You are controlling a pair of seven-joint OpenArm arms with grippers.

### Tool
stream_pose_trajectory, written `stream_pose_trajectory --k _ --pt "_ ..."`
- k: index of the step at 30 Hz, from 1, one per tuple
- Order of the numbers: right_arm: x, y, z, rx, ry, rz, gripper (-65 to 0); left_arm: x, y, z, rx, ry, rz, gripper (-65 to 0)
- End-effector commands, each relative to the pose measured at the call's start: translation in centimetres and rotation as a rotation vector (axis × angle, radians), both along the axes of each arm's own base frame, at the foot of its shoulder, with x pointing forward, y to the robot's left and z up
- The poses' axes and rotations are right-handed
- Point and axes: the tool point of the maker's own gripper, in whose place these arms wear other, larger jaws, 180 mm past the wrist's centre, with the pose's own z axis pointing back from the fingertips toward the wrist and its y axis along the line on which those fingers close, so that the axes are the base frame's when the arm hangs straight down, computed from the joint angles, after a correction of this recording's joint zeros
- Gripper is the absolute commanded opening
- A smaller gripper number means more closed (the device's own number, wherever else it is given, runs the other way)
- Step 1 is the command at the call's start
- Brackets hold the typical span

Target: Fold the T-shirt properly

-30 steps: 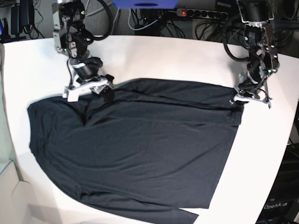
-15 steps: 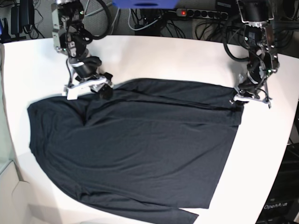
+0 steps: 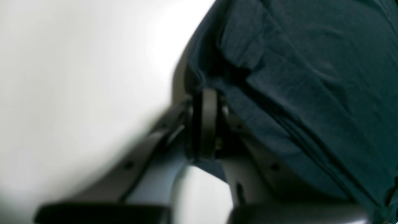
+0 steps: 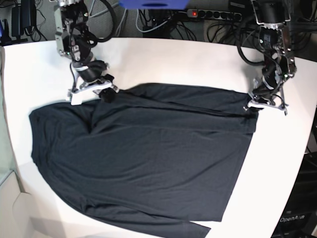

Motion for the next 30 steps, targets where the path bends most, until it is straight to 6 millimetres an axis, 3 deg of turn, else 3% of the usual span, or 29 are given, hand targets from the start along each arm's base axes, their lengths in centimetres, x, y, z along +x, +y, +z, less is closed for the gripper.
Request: stream_pose_trajectory --k 1,4,8,15,30 --pt "0.8 -0.2 0.9 0.000 -0.033 -0.005 -65.0 -1.0 -0.2 -0.9 -0.007 0.063 -0.015 -65.0" --pt "0.9 0.0 1.1 0.005 -0.033 0.004 -64.8 -0.8 -0.3 -0.7 -0.008 0.059 -0.016 -65.0" --pt "1.3 -0.5 1.8 -0.011 -0.053 0.010 -65.0 0.1 -0.4 1.0 0.006 0.010 -0.028 -65.0" --pt "3.2 -0.9 6.0 -0.039 -0.170 0.035 -65.0 1.4 -0.7 3.5 0.022 -0.064 -0.037 -65.0" --pt "6.7 -0.7 9.2 -0.053 -0.237 0.086 -65.0 5.7 -0.5 7.7 0.032 -0.182 -0.035 -65.0"
